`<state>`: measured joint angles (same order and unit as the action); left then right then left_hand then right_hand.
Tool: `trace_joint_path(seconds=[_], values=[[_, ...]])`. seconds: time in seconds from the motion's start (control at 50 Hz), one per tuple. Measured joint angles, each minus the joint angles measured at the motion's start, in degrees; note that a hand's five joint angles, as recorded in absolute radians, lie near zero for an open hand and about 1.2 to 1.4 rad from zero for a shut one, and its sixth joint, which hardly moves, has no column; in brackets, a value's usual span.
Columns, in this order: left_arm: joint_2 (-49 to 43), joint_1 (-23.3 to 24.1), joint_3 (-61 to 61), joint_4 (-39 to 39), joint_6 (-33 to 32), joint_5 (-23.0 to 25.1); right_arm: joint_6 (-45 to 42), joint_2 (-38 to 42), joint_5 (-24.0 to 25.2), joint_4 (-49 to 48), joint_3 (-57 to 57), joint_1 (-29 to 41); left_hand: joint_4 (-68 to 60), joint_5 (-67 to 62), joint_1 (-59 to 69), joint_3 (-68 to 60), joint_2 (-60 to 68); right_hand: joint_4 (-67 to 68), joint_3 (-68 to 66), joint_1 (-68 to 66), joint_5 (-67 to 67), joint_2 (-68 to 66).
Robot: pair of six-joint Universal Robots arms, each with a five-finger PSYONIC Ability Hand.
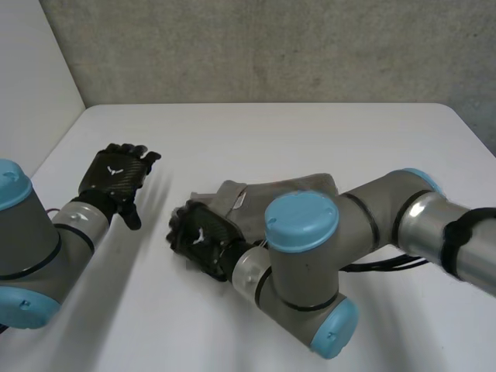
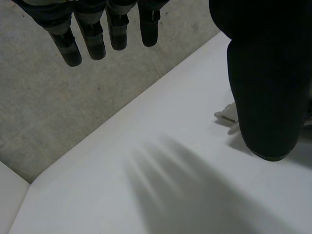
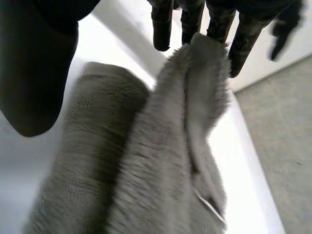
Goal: Fold the towel.
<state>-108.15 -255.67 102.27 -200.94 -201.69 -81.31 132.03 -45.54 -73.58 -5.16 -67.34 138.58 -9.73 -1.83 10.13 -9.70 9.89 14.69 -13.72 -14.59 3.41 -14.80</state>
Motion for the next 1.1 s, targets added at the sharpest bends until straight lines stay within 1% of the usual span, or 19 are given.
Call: trace_joint_path(seconds=[0.08, 0.14, 0.16, 0.22, 0.26, 0.32, 0.34, 0.42, 0.46, 0.54, 0.6, 0.68, 0.78, 0.82, 0.88, 0.98, 1.02, 1.1], values=[[1.24, 0.8, -0.05, -0.25, 0.44, 0.01, 4.61, -6.37, -0.92, -0.8, -4.18, -3.48, 0.0, 0.0, 0.0, 0.0, 0.0, 0.0, 0.08, 0.99, 0.0, 0.27], [2.54, 2.0, -0.28, -1.21, 2.15, 0.01, 11.13, -13.06, -1.14, -2.07, -9.08, -7.53, 0.0, 0.0, 0.0, 0.0, 0.0, 0.0, 0.08, 1.08, 0.0, 0.27], [2.75, 2.22, -0.35, -1.46, 2.63, -0.01, 12.32, -14.19, -1.13, -2.31, -9.96, -8.28, 0.0, 0.0, 0.0, 0.0, 0.0, 0.0, 0.08, 1.08, 0.0, 0.27], [3.59, 3.42, -0.69, -2.75, 5.68, -0.04, 18.26, -19.47, -0.95, -3.21, -14.63, -12.45, 0.0, 0.0, 0.0, 0.0, 0.0, 0.0, 0.09, 1.12, 0.0, 0.27], [3.96, 4.75, -1.22, -3.61, 8.8, -0.07, 22.24, -22.9, -0.64, -3.61, -18.35, -16.09, 0.0, 0.0, 0.0, 0.0, 0.0, 0.0, 0.09, 1.18, 0.0, 0.27], [3.59, 6.79, -2.14, -4.08, 11.86, -0.11, 25.04, -25.61, 0.03, -3.81, -22.49, -19.98, 0.0, 0.0, 0.0, -0.03, 0.0, 0.0, 0.08, 1.19, 0.0, 0.27], [3.42, 7.18, -2.31, -4.1, 12.22, -0.11, 25.35, -25.97, 0.2, -3.81, -23.29, -20.65, 0.0, 0.0, 0.0, -0.05, 0.0, 0.0, 0.09, 1.2, 0.0, 0.27], [1.05, 11.14, -3.95, -4.09, 13.97, -0.1, 26.07, -27.44, 1.59, -3.96, -28.48, -24.74, 0.0, 0.0, 0.0, -0.13, 0.0, 0.0, 0.09, 1.22, 0.0, 0.27], [-0.63, 13.31, -4.97, -4.03, 14.21, -0.07, 25.92, -27.62, 2.34, -4.19, -30.81, -26.43, 0.0, 0.0, 0.0, -0.13, 0.0, 0.0, 0.09, 1.22, 0.0, 0.27], [-3.9, 16.18, -6.71, -3.88, 14.15, -0.06, 25.54, -27.47, 3.35, -5.57, -34.59, -28.76, 0.0, 0.0, 0.01, -0.14, 0.0, 0.0, 0.09, 1.22, 0.0, 0.27], [-6.95, 17.52, -8.32, -3.77, 13.98, -0.11, 25.33, -26.96, 3.69, -7.76, -37.07, -29.75, 0.0, 0.0, 0.21, -0.63, 0.0, 0.0, 0.09, 1.22, 0.0, 0.27], [-10.51, 18.17, -10.4, -3.71, 13.79, -0.29, 25.04, -25.98, 3.6, -10.99, -39.06, -30.14, -1.07, 0.0, 0.22, -1.13, 1.0, 0.0, 0.09, 1.22, 0.0, 0.27], [-15.64, 18.21, -14.27, -3.61, 13.35, -2.12, 23.73, -23.75, 3.18, -15.01, -40.41, -30.16, -1.67, 0.0, 1.07, -1.73, 1.54, 1.23, -2.43, -1.5, 2.86, -1.65], [-17.17, 18.02, -15.61, -3.56, 13.03, -3.71, 22.87, -22.82, 3.06, -15.79, -40.49, -30.18, -1.67, 0.0, 1.07, -1.81, 1.57, 6.83, -8.13, -6.81, 8.97, -6.96], [-18.98, 17.58, -17.29, -3.55, 12.4, -6.96, 21.04, -21.18, 2.94, -16.4, -40.39, -30.41, -1.67, 0.0, 1.07, -1.81, 1.57, 19.07, -20.19, -19.24, 20.9, -19.24], [-20.03, 16.96, -18.14, -3.49, 11.74, -10.82, 18.66, -19.58, 2.73, -16.42, -39.94, -30.84, -1.67, 0.0, 1.07, -1.81, 1.57, 37.16, -38.02, -37.34, 38.52, -37.08], [-20.11, 16.81, -18.02, -3.28, 11.55, -11.62, 17.84, -19.28, 2.44, -16.38, -39.75, -30.99, -1.68, 0.0, 1.07, -1.81, 1.57, 43.0, -43.83, -42.99, 44.08, -42.36], [-20.06, 16.65, -17.55, -2.44, 11.12, -12.47, 16.54, -19.29, 1.36, -16.27, -39.58, -31.52, -1.68, 0.0, 1.07, -1.81, 1.57, 50.45, -51.15, -48.36, 51.59, -49.02]])
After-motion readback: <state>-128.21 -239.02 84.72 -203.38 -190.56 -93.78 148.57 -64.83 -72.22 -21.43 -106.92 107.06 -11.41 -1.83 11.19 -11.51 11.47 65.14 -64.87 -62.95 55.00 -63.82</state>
